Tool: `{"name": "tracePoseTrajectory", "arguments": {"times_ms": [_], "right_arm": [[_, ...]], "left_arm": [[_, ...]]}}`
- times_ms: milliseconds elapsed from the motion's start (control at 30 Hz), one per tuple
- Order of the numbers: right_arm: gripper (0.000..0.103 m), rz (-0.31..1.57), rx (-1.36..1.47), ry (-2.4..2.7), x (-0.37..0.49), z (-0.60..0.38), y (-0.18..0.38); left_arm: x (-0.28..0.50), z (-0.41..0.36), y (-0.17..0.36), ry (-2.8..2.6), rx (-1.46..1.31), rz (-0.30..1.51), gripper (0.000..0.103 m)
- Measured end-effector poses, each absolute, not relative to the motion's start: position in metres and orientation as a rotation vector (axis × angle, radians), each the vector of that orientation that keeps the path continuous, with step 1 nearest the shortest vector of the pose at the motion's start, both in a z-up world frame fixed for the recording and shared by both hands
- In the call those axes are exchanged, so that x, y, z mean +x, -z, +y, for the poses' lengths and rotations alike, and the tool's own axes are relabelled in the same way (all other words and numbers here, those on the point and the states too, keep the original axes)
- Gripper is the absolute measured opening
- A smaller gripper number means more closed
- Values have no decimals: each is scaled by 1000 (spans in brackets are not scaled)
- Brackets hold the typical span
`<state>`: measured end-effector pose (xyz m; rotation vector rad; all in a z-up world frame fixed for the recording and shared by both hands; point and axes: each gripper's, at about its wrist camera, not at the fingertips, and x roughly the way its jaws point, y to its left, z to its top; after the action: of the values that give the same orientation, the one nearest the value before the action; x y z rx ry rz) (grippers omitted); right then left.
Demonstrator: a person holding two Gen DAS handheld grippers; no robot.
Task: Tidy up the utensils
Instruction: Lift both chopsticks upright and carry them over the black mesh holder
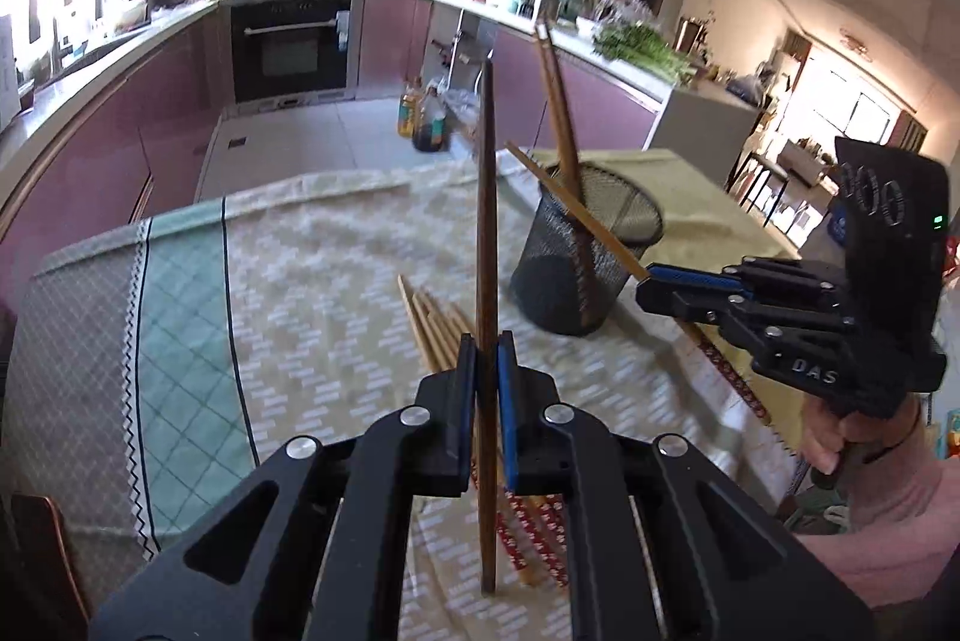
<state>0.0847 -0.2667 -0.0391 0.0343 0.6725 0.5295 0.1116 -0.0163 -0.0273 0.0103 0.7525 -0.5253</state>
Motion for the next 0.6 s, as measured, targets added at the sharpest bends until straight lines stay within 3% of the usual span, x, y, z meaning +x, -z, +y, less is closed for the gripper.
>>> {"name": "tracePoseTrajectory", "arguments": {"times_ms": [267,600], "right_arm": [[6,628,73,-539,86,-281,30],[7,594,139,-593,84,-290,26]], "left_arm": [[94,-15,-11,571,-15,664,8],[94,-32,-18,594,-14,652,8]]}}
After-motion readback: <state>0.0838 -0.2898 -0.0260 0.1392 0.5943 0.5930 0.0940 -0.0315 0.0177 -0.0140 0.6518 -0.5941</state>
